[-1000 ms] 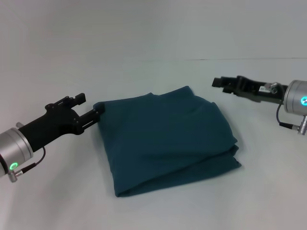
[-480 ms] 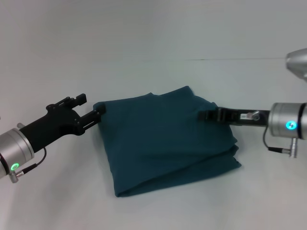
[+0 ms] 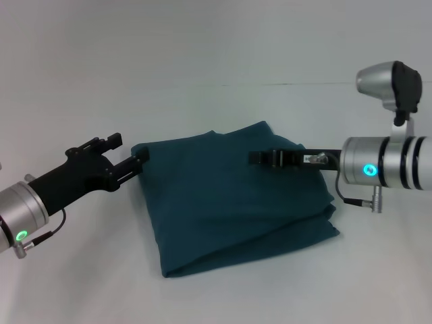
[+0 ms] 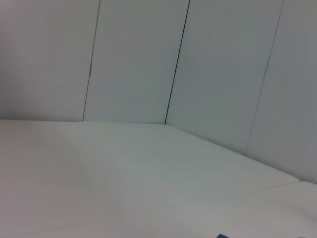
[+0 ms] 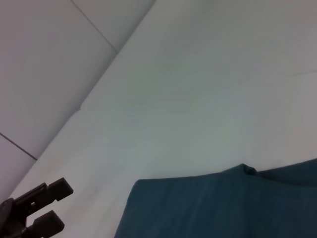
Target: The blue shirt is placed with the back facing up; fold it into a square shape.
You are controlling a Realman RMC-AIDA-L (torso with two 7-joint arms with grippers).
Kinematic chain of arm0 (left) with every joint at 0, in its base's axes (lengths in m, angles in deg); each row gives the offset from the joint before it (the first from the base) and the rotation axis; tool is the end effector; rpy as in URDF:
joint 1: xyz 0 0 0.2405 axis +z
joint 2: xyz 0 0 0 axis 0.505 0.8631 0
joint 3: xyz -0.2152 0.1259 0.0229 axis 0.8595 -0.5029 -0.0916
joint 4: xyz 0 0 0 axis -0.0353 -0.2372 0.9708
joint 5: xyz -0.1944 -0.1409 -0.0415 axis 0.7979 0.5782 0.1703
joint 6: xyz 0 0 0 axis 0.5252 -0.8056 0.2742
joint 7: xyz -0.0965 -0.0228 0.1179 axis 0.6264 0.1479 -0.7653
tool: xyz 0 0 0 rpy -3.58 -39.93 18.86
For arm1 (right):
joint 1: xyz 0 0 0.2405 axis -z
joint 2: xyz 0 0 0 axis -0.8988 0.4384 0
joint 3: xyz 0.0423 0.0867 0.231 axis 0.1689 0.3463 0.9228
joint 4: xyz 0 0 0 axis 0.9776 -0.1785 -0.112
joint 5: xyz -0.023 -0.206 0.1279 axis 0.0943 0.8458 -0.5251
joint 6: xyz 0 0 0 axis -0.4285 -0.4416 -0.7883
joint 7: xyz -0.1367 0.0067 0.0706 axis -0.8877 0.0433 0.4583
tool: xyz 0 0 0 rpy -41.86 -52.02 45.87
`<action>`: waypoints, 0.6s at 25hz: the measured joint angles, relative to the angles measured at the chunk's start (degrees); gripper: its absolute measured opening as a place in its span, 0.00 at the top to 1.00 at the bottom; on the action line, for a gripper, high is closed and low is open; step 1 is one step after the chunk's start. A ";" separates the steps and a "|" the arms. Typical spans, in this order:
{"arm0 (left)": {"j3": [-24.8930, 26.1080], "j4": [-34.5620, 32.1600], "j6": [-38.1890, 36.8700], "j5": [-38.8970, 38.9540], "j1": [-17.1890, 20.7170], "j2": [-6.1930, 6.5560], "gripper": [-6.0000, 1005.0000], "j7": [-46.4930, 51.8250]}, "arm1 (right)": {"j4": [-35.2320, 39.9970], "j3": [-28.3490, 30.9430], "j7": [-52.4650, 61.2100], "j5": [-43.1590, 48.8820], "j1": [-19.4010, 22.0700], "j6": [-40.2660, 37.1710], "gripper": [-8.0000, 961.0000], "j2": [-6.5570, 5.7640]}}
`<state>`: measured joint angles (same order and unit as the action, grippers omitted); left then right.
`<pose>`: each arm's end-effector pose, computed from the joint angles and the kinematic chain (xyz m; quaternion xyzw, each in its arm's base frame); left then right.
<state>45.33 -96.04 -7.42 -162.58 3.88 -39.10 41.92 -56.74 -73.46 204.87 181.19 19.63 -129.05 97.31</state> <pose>-0.3181 0.3657 -0.0269 -0.8454 -0.2786 -0.3021 0.3412 0.2298 0.4336 -0.0849 -0.8305 0.4957 0.1991 0.1578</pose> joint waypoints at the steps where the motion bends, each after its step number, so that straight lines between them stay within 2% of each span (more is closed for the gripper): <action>1: 0.00 0.02 0.02 0.00 0.00 0.00 0.31 0.00 | -0.33 -0.20 -0.01 0.00 -0.36 0.30 0.96 0.03; 9: 0.00 0.06 0.05 0.00 0.05 -0.07 0.31 -0.03 | -4.34 -7.24 0.53 0.14 -3.78 5.92 0.96 0.08; 15: 0.00 0.05 0.04 0.00 0.08 -0.09 0.31 -0.02 | -3.80 -7.51 0.81 -0.16 -2.35 3.21 0.96 -0.37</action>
<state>45.33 -96.00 -7.37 -162.58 3.95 -39.18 41.89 -60.54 -80.97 205.69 181.03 17.28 -125.84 96.94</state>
